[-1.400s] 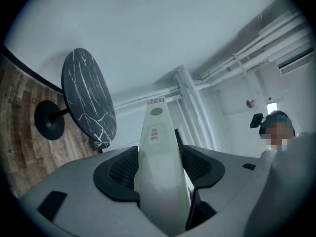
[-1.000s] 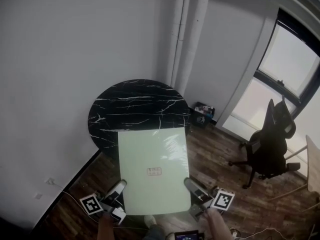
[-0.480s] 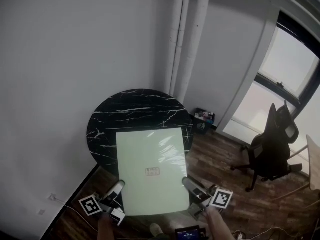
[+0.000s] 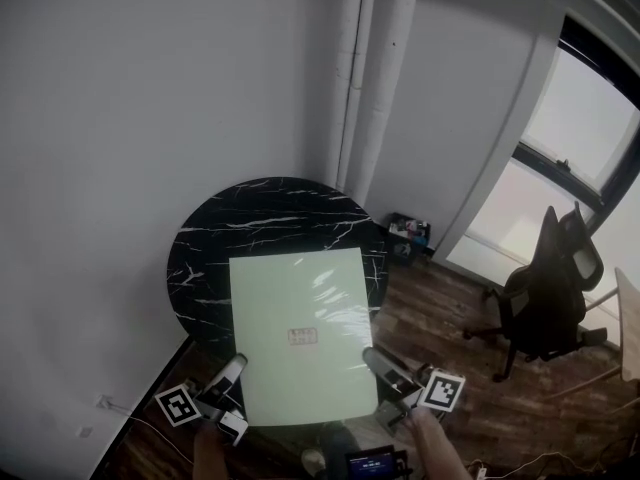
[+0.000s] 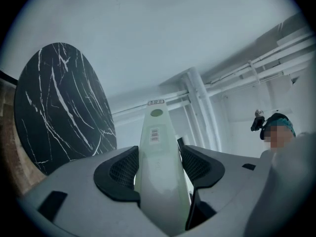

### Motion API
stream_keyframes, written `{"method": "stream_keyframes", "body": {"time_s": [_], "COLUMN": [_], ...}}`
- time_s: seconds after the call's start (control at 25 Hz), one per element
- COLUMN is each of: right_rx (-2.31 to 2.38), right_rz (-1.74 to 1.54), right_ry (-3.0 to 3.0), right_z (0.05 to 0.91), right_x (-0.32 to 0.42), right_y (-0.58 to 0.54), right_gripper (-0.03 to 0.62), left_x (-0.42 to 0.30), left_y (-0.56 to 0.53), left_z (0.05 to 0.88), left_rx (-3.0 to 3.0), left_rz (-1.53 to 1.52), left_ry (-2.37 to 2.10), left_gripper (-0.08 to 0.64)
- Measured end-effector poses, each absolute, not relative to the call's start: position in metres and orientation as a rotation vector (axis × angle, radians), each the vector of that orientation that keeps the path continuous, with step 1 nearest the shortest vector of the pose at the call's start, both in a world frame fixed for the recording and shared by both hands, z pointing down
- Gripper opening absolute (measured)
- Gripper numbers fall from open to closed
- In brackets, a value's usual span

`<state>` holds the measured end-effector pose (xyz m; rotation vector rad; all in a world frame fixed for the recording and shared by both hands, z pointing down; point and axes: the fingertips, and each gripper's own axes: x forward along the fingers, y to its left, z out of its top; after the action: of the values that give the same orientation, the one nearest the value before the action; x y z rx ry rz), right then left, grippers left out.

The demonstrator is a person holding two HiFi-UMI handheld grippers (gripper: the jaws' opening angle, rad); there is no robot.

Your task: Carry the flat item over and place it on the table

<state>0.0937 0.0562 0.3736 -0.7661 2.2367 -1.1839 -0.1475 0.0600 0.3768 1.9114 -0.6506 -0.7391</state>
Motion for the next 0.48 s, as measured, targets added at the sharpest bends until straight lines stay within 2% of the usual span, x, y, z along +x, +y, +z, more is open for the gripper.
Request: {"method": "stream_keyframes", "body": {"time_s": [0.48], "right_rx": [-0.702], "right_rz": [-1.155], "right_ry": [2.269], "right_z": [0.356], "right_x": [0.106], "right_y": [-0.043], "right_gripper": [0.224], "left_x": [-0.133], "left_y": [-0.032], "left_z": [0.357], "left_rx": [1.936], "left_rz": [-0.763], "left_ry": [-0.685], "left_gripper": [0.272]}}
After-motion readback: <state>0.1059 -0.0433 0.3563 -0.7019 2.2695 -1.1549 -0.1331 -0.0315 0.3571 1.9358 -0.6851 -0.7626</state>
